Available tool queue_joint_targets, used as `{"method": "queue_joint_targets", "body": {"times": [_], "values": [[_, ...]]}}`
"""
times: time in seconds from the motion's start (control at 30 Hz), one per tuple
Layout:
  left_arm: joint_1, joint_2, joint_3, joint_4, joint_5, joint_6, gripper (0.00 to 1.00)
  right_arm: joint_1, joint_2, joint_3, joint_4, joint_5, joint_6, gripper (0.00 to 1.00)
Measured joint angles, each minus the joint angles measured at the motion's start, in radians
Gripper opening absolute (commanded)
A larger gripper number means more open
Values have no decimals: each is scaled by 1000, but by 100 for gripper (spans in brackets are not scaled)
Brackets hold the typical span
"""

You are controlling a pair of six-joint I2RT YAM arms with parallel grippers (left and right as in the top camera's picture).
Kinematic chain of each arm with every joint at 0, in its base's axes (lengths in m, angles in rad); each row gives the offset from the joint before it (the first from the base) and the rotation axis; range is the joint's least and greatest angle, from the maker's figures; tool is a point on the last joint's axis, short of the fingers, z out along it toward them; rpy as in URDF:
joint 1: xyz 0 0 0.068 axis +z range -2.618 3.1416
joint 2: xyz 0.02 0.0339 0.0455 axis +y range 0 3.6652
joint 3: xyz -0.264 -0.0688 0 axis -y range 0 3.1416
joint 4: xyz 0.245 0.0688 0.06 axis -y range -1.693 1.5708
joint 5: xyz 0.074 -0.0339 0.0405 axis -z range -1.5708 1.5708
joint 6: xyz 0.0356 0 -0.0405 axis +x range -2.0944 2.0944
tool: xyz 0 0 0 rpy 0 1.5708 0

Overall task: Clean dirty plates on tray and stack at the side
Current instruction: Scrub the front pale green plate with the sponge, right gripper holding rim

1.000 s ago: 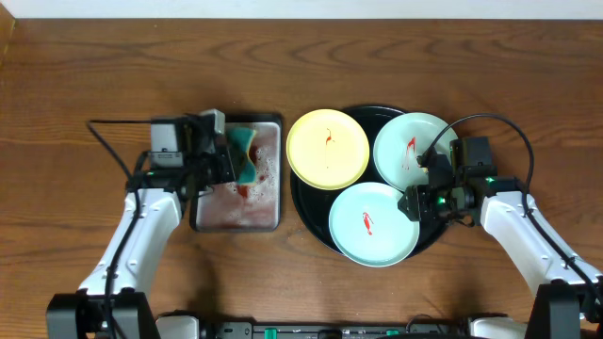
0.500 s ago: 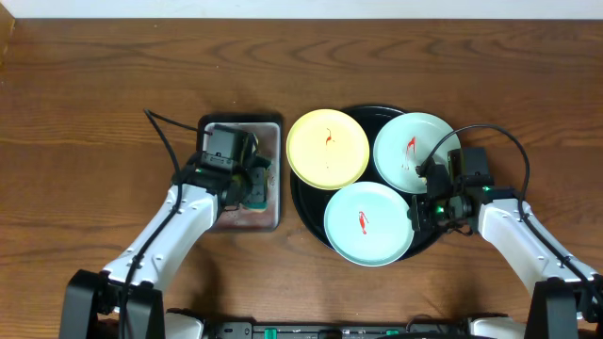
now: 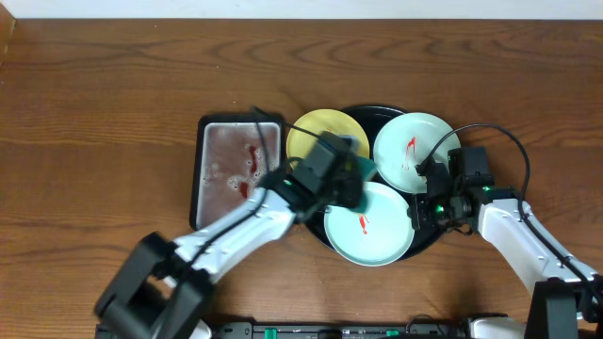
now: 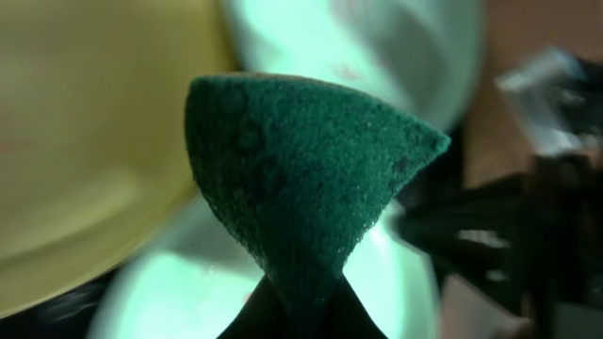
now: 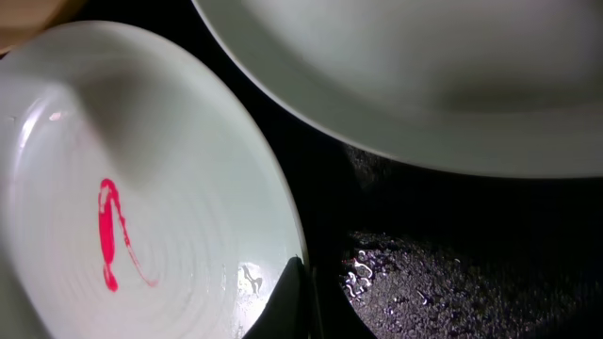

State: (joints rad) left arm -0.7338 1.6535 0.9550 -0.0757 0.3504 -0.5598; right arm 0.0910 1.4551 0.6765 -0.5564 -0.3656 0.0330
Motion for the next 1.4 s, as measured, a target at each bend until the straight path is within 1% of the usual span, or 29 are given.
{"method": "queue_joint_targets", "body": {"times": [0.03, 0.13, 0.2, 0.27, 0.47, 0.6, 0.73, 0.83, 0.9, 1.0, 1.1, 1.17, 1.3, 1.4], "values": [[-37, 31, 2, 36, 23, -26, 8, 0, 0, 0, 0, 0, 0, 1], [-92, 85, 2, 79, 40, -51, 7, 0, 0, 0, 0, 0, 0, 1], [-106, 129, 2, 70, 44, -64, 7, 0, 0, 0, 0, 0, 0, 1], [-102, 144, 3, 13, 32, -70, 7, 0, 0, 0, -1, -2, 0, 1], [-47, 119, 12, -90, -23, -51, 7, 0, 0, 0, 0, -12, 0, 1], [-9, 41, 12, -99, -64, -38, 7, 0, 0, 0, 0, -8, 0, 1], [-35, -5, 12, -48, -73, -37, 7, 0, 0, 0, 0, -6, 0, 1], [-85, 11, 12, 0, -74, -37, 7, 0, 0, 0, 0, -5, 0, 1], [-124, 45, 12, 35, -100, -34, 7, 0, 0, 0, 0, -4, 0, 1], [-135, 122, 12, 34, -159, -35, 8, 0, 0, 0, 0, -4, 0, 1], [-117, 151, 12, 29, -171, -26, 7, 0, 0, 0, -1, -8, 0, 1], [-112, 148, 13, 10, -174, -2, 7, 0, 0, 0, -1, -10, 0, 1], [-101, 88, 15, -102, -194, 25, 7, 0, 0, 0, -4, -12, 1, 1], [-98, 26, 15, -78, -208, 44, 7, 0, 0, 0, -4, -8, 1, 1]]}}
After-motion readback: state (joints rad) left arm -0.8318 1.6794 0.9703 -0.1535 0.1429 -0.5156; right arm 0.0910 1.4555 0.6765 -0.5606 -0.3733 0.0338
